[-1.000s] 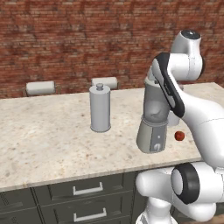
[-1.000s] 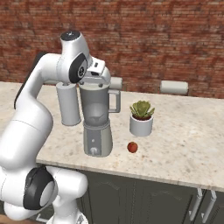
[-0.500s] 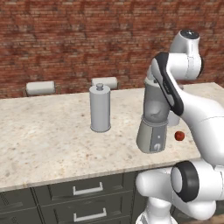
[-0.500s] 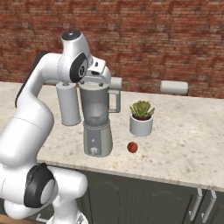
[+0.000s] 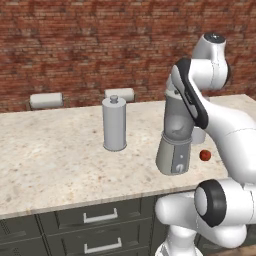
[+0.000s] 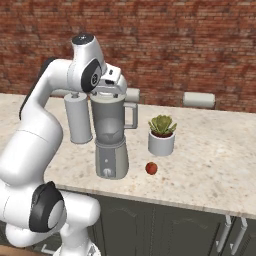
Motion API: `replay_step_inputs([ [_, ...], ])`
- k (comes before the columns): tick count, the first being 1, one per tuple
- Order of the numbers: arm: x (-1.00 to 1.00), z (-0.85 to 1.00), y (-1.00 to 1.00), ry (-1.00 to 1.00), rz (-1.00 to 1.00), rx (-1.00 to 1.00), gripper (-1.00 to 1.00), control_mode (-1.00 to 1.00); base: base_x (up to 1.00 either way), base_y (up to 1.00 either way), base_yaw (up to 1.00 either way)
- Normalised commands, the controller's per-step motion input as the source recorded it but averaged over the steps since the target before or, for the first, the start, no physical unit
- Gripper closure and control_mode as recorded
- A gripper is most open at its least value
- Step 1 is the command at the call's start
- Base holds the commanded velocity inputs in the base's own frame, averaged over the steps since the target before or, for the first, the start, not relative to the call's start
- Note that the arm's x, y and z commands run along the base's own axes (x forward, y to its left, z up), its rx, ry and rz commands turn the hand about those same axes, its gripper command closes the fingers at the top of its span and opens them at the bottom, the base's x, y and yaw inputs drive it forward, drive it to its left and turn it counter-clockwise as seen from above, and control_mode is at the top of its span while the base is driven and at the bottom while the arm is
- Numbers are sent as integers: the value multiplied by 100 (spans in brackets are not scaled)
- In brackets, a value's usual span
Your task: Open the blender lid, put the apple in the blender, close the lid, and start the blender.
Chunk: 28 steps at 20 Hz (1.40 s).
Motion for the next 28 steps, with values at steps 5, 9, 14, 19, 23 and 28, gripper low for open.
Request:
replay_step_inputs([
  [5,21,-18,7,1,3,0,-100,-100,0,0,0],
  [9,22,-12,0,0,5,0,-100,-100,0,0,0],
  [14,7,-23,0,0,5,0,100,-100,0,0,0],
  [19,0,-29,1,0,4,-1,100,-100,0,0,0],
  [23,0,-1,0,0,4,0,100,-100,0,0,0],
  [28,1,10,0,0,5,0,100,-100,0,0,0],
])
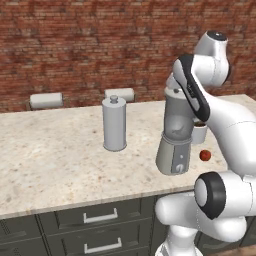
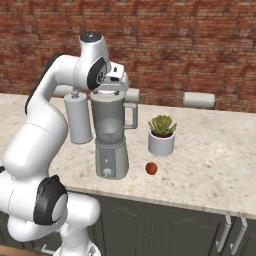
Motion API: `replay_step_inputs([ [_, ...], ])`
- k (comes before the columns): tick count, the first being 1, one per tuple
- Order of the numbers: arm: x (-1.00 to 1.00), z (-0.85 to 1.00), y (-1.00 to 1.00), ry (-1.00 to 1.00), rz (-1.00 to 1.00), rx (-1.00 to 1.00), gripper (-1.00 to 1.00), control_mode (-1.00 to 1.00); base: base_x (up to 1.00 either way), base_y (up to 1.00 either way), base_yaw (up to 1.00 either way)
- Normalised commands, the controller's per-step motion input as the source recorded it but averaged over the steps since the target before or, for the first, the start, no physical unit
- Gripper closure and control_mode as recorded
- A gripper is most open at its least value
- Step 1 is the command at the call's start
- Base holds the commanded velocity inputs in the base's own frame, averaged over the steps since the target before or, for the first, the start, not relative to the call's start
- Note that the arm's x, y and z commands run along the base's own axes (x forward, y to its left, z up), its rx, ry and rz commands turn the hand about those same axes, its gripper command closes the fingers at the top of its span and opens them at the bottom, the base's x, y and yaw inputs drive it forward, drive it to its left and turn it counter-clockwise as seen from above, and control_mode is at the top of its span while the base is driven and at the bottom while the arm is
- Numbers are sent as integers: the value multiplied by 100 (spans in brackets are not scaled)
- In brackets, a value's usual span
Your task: Open the blender lid, put the apple in the blender, close the lid, and start the blender.
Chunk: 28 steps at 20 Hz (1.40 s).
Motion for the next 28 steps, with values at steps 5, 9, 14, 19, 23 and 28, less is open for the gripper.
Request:
replay_step_inputs([
  [5,-3,79,0,-2,0,-4,100,-100,0,0,0],
  [9,-18,80,5,-5,0,-5,100,-100,0,0,0],
  [14,-61,7,48,0,0,0,100,-100,0,0,0],
  [19,-78,-23,73,0,0,0,100,-100,0,0,0],
  [23,-72,-42,77,0,0,0,100,-100,0,0,0],
  [28,-56,-50,74,1,0,0,100,-100,0,0,0],
])
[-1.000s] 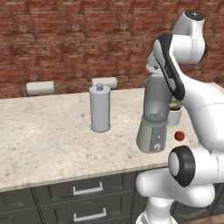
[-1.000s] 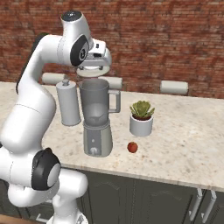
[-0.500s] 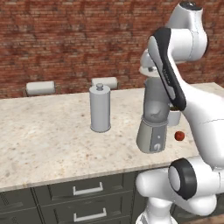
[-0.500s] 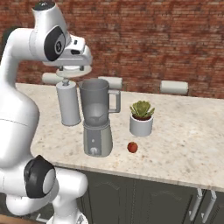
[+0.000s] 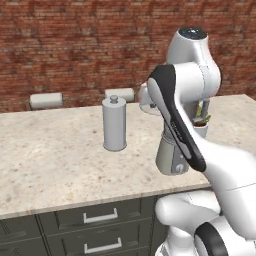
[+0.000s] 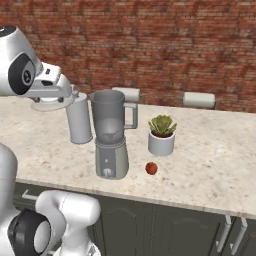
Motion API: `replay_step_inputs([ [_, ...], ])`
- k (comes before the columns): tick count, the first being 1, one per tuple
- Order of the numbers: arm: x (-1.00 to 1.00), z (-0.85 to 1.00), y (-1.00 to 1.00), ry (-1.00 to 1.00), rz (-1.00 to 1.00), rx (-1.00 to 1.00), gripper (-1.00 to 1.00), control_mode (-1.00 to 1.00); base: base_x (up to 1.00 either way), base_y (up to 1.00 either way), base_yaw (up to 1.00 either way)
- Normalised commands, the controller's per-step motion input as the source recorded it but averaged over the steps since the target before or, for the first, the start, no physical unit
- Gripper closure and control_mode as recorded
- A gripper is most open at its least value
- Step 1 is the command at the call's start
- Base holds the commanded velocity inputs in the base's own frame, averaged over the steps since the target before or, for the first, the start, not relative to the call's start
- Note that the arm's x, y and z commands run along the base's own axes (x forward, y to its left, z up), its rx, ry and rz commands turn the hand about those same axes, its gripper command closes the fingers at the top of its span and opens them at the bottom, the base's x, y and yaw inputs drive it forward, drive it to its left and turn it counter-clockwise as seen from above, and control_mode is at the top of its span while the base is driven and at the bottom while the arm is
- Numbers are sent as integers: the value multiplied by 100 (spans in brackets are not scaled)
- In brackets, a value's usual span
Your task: Open the blender lid, put the apple in the blender, close the lid, and start the blender.
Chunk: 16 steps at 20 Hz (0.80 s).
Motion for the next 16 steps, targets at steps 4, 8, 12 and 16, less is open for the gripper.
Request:
replay_step_inputs([
  [4,-14,-63,75,8,0,-4,100,-100,0,0,0],
  [8,0,-61,65,10,0,-4,100,-100,0,0,0],
  [12,9,-72,38,12,0,0,100,-100,0,0,0],
  [16,23,-86,20,13,0,0,100,-100,0,0,0],
])
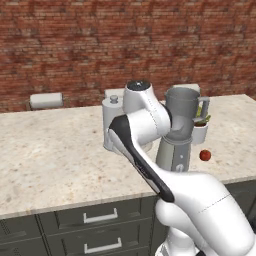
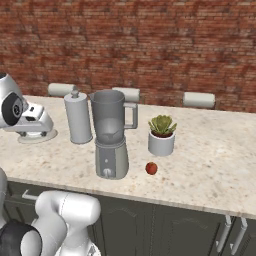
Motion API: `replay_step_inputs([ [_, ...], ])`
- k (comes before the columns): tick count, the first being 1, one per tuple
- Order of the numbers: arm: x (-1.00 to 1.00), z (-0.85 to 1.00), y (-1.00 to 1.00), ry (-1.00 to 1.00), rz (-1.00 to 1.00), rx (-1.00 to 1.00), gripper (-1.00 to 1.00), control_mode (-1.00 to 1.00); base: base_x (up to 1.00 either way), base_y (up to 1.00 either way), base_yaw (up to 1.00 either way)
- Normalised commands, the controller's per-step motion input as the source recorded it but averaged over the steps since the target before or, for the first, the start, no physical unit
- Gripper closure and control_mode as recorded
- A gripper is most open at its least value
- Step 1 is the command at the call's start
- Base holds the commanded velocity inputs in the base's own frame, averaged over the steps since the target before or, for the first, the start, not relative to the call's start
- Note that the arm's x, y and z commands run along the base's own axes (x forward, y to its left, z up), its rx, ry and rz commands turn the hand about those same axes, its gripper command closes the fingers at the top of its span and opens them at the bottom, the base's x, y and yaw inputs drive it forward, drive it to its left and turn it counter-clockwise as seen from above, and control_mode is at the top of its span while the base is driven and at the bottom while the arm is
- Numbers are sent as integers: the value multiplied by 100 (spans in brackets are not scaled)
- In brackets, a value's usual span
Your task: Open the blender lid, put the apple in the blender, close the lid, and start the blender.
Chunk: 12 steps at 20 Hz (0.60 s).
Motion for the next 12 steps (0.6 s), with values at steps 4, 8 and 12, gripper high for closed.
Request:
replay_step_inputs([
  [4,29,-85,26,12,0,0,100,-100,0,0,0],
  [8,39,-54,33,14,0,-1,100,-100,0,0,0],
  [12,34,-53,30,11,0,-3,100,-100,0,0,0],
])
